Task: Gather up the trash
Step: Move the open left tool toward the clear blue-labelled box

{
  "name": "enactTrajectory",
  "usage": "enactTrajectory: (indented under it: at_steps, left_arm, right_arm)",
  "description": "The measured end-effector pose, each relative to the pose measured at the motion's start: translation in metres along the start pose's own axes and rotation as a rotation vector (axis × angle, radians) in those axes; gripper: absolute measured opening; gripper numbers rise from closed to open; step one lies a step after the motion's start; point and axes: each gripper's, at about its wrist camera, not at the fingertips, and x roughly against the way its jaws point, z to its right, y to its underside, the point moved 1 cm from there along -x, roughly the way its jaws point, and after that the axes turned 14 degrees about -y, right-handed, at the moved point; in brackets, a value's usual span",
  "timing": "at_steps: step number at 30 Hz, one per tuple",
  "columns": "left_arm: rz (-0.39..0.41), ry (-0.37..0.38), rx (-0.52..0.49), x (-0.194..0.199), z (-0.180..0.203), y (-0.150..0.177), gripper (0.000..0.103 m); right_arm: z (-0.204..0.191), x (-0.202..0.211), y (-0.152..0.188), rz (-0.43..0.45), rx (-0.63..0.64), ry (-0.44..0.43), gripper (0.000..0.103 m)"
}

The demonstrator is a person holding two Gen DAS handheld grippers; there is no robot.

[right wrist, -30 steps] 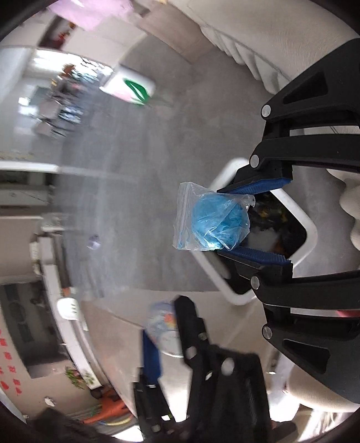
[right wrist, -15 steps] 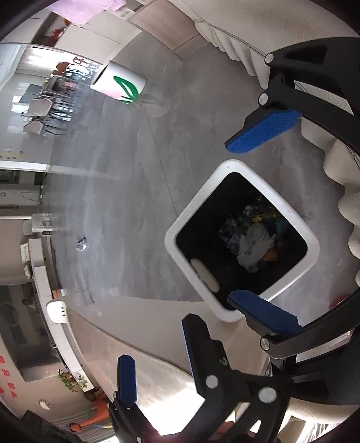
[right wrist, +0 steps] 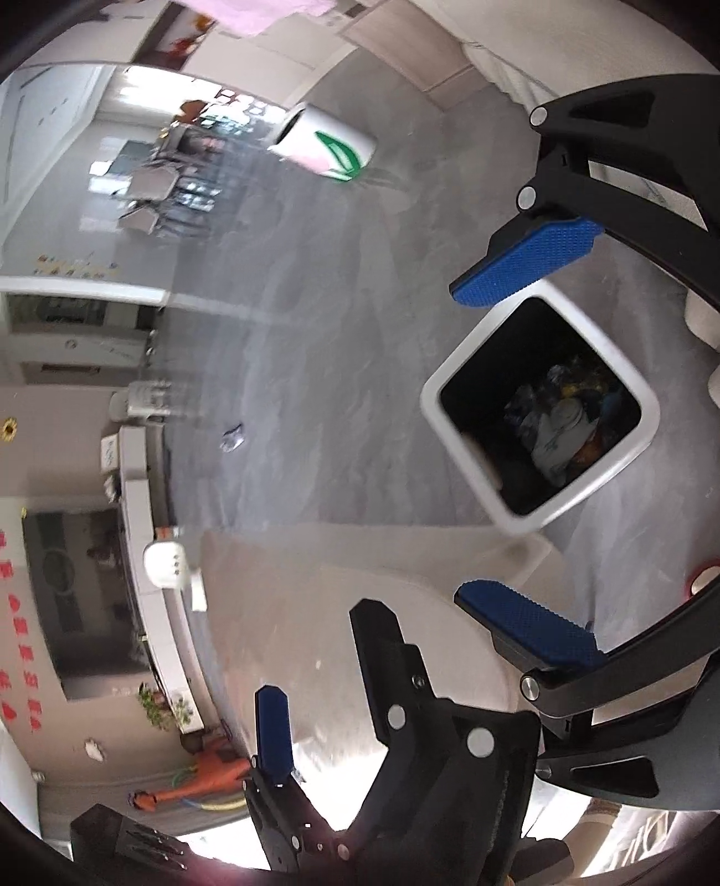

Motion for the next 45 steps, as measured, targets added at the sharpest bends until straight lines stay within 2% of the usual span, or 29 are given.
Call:
enactTrajectory:
  at_steps: [7, 11, 17, 23, 29, 32, 38, 41, 45]
  left_arm:
    - [0.056, -0.101, 0.096, 0.039, -0.078, 0.020, 0.098]
    - [0.060, -0.168, 0.164, 0.054, -0.132, 0.034, 0.098]
    - [0.071, -0.273, 0.257, 0.071, -0.209, 0.065, 0.098]
    - [0.042, -0.328, 0.341, 0.065, -0.275, 0.097, 0.098]
    - [0.022, -0.346, 0.404, 0.036, -0.329, 0.123, 0.098]
    - [0.003, -0.306, 0.454, 0.010, -0.355, 0.139, 0.098]
    - [-0.039, -0.276, 0.448, -0.040, -0.392, 0.161, 0.098]
    - [-0.063, -0.279, 0.460, -0.064, -0.408, 0.168, 0.098]
    - [-0.090, -0.236, 0.458, -0.092, -0.424, 0.171, 0.098]
  right_arm:
    - [-0.078, -0.005, -0.031, 0.043, 0.110, -0.079, 0.099]
    - [-0.135, -0.028, -0.043, 0.030, 0.241, -0.030, 0.099]
    - [-0.198, -0.061, -0.068, 0.050, 0.259, -0.194, 0.099]
    - [-0.246, -0.104, -0.104, 0.053, 0.224, -0.308, 0.099]
    - [-0.286, -0.138, -0.130, 0.058, 0.248, -0.310, 0.099]
    - [-0.303, -0.157, -0.136, 0.059, 0.277, -0.280, 0.099]
    - [-0.319, -0.211, -0.142, 0.019, 0.264, -0.285, 0.099]
    - [-0.323, -0.223, -0.140, 0.014, 0.246, -0.297, 0.099]
    - [-0.326, -0.237, -0.139, 0.004, 0.232, -0.294, 0.099]
